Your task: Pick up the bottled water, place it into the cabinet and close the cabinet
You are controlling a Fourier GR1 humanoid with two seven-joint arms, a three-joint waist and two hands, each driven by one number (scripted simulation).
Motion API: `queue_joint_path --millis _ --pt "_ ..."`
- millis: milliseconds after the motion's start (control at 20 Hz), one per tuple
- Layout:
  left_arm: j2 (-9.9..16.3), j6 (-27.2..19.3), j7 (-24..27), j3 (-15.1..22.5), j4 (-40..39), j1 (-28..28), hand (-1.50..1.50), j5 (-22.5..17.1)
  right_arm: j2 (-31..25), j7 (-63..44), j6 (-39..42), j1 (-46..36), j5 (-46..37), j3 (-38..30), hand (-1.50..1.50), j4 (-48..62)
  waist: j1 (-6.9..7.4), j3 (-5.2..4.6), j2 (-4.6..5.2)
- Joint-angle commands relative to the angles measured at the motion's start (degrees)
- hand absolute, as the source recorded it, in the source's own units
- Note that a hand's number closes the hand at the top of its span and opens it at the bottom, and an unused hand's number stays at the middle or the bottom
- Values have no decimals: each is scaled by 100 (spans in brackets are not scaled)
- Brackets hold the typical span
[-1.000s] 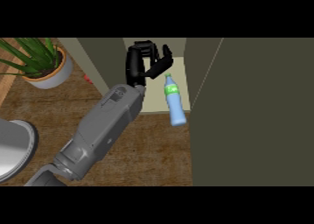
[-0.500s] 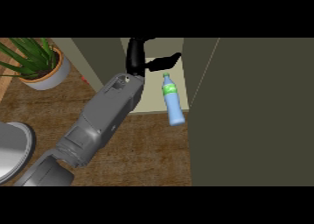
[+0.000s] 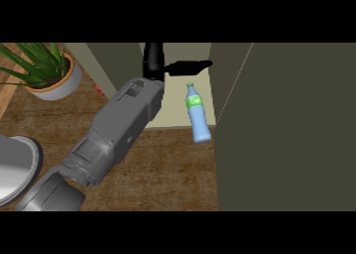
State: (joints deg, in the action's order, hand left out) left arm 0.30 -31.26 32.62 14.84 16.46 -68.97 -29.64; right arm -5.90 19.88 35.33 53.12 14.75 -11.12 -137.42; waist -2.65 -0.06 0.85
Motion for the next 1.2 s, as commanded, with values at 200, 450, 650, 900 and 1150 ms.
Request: queue_joint_path --millis 200,450,650,900,1150 --pt "-30 670 60 76 927 370 -150 -487 70 -420 -108 17 360 96 -150 -612 67 1 -84" --pt "-30 896 27 434 1644 1097 -150 -473 194 -401 -19 226 261 232 -150 -769 180 2 -118" --pt "-30 783 -265 685 2340 1468 -150 -526 -69 -764 -301 -79 689 -52 -150 -848 300 0 -117" --pt "-30 585 -505 1272 3758 2555 -150 -499 103 -569 -192 6 327 252 -150 -649 393 2 -162" --pt "405 390 -1072 1548 5146 3225 -150 -357 191 -758 -329 126 257 416 -150 -915 364 2 -150"
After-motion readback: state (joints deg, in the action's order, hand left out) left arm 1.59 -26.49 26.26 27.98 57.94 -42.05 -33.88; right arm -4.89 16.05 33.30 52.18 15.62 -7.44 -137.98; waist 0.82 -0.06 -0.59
